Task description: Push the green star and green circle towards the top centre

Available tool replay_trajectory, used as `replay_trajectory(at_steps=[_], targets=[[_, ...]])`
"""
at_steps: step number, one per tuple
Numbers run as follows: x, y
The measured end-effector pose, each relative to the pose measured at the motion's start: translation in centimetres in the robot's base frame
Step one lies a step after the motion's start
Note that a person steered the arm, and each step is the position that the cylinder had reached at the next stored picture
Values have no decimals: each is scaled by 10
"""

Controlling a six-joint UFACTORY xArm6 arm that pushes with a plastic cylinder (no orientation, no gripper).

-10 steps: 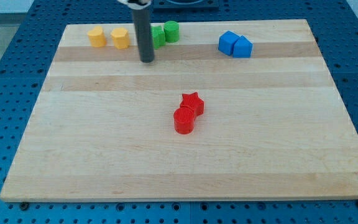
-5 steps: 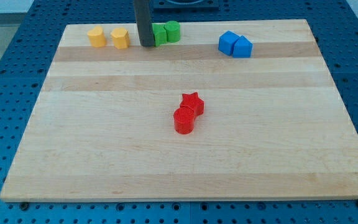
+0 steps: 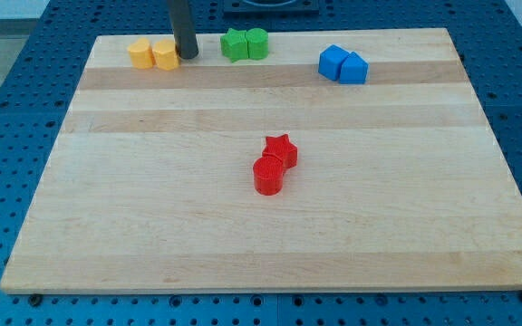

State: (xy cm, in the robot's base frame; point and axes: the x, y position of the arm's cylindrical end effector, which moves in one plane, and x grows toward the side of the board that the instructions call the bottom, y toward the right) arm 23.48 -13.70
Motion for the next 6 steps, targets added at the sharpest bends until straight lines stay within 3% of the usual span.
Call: replay_trajectory(at_steps=[6], targets=[[-3, 67]])
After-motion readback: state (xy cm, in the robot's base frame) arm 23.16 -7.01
